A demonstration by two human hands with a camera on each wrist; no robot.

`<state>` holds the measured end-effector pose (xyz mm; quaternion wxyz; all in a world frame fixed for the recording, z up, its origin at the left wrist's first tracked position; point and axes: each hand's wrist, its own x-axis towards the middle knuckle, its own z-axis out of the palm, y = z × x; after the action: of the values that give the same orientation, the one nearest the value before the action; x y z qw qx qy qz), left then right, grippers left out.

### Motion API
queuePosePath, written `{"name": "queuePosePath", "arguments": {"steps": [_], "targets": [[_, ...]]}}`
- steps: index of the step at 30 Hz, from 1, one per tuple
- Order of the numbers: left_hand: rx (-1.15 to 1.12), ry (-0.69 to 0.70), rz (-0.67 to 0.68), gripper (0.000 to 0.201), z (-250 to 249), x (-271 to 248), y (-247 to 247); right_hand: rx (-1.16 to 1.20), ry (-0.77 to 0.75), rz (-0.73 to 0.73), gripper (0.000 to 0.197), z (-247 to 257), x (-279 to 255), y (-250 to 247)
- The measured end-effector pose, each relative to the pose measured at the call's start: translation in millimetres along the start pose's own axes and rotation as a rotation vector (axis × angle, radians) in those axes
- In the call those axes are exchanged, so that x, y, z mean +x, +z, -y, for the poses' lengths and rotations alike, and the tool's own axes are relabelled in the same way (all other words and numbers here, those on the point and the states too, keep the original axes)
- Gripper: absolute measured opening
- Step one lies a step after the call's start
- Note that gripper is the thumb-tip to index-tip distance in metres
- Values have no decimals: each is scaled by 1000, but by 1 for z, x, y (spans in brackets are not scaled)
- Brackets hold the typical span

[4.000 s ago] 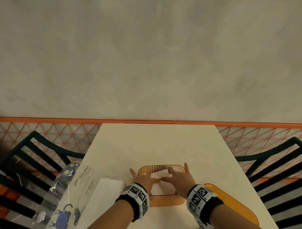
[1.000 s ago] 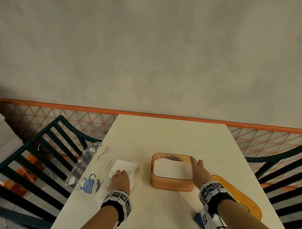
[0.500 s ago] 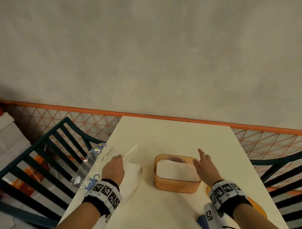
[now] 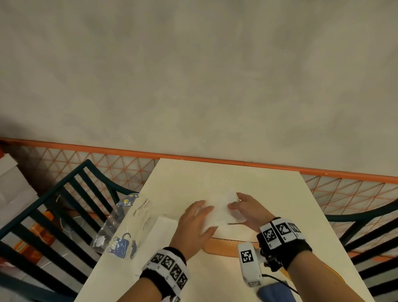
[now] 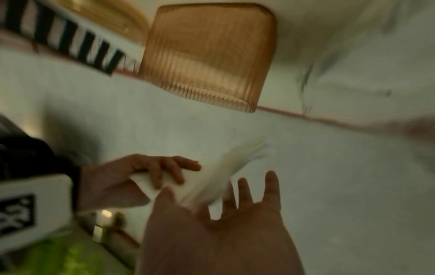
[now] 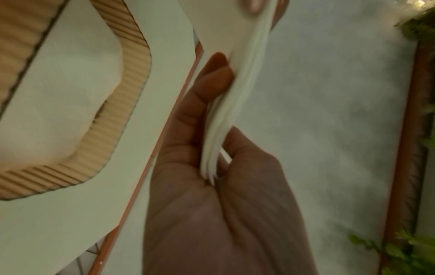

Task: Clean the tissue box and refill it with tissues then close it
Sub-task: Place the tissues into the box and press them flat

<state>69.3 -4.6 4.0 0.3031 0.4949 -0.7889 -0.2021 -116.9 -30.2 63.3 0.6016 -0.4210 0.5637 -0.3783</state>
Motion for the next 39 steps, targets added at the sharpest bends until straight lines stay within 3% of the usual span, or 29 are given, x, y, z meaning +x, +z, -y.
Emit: {"name": "queuePosePath", "arguments": {"steps": [2, 4, 7, 10, 13, 16, 20, 22, 25, 29, 33, 36, 39], "targets": [[-377, -189, -78, 59, -1, -5, 2, -35, -56, -44, 31, 7, -3, -6], [-821, -468, -129, 58, -6, -4, 1, -24, -88, -41, 32, 15, -7, -11], [-1400, -838, -95, 51, -3, 5, 3, 17, -127, 15, 33, 25, -10, -16], [-1733, -868, 42, 63, -5, 16, -2, 10, -139, -5, 32, 26, -11, -24], [-1589, -864, 56, 51, -14, 29, -7, -90, -127, -106, 30, 16, -8, -30], [-1226, -828, 6, 40, -22, 43, -6, -196, -79, -171, 28, 1, -1, -33], [-701, -735, -25, 49, -22, 59, 0, -321, -25, -305, 25, -6, 12, -43], [-511, -691, 4, 48, -22, 67, 6, -481, 15, -343, 10, -10, 18, -47], [-279, -654, 85, 51, -17, 74, 23, -717, 129, -361, 15, -22, 28, -51], [60, -636, 244, 63, -3, 77, 48, -853, 212, -371, 4, -45, 41, -52], [297, -614, 314, 69, 8, 78, 61, -957, 239, -346, 11, -61, 48, -49], [419, -521, 330, 69, 13, 76, 64, -977, 230, -337, 30, -71, 53, -47], [493, -411, 314, 68, 17, 73, 66, -1050, 177, -330, 34, -71, 54, -49]]}}
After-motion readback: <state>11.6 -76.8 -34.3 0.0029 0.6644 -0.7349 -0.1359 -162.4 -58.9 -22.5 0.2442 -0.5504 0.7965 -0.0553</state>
